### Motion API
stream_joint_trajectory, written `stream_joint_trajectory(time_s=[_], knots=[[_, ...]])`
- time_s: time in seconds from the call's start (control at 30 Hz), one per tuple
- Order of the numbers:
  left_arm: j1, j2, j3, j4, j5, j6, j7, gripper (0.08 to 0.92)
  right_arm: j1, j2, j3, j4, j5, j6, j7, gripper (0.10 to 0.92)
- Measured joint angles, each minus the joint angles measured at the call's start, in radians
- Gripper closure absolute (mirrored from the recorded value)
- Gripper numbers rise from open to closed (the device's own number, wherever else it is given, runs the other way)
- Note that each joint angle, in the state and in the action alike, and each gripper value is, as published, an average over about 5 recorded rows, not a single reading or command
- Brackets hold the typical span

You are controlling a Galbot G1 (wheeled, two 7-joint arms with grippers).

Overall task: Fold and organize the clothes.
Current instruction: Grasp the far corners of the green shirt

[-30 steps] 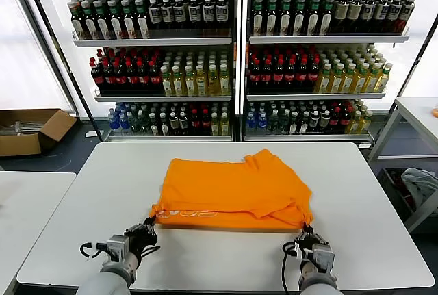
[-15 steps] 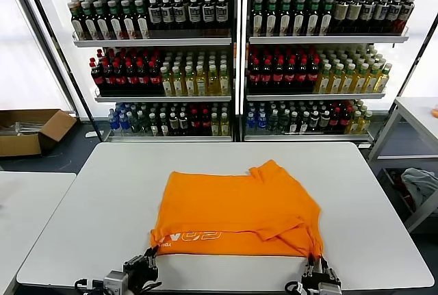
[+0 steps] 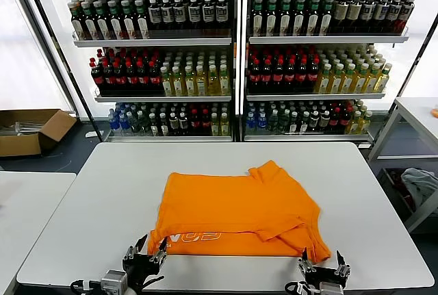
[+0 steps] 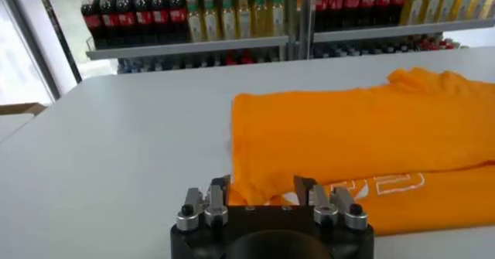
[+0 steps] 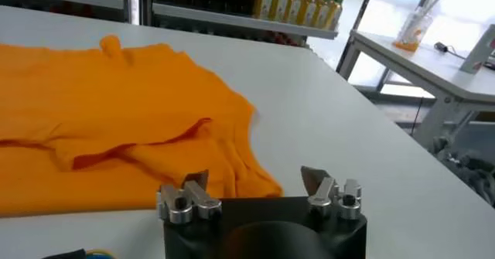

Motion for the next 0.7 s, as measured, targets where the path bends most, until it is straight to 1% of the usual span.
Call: stream_joint_trajectory(time_s=[0.13, 0.23, 0.33, 0.7], knots=[[-0.025, 0.002, -0.008, 0.007, -0.004, 0.009, 0.003, 0.242, 0.050, 0.001, -0.004, -0.036, -0.006, -0.010, -0.007, 0.203], [-0.044, 0.004, -0.012, 0.015, -0.010, 0.016, 0.005, 0.190, 0.092, 0.002, -0.005, -0.065, -0.007, -0.016, -0.012, 0.203], [-0.065, 0.007, -0.014, 0.024, -0.017, 0.022, 0.006, 0.179, 0.136, 0.002, -0.007, -0.096, -0.007, -0.021, -0.017, 0.203], [-0.133, 0.017, -0.004, 0.067, -0.041, 0.035, 0.015, 0.177, 0.298, 0.029, -0.028, -0.231, -0.002, -0.027, -0.026, 0.203]])
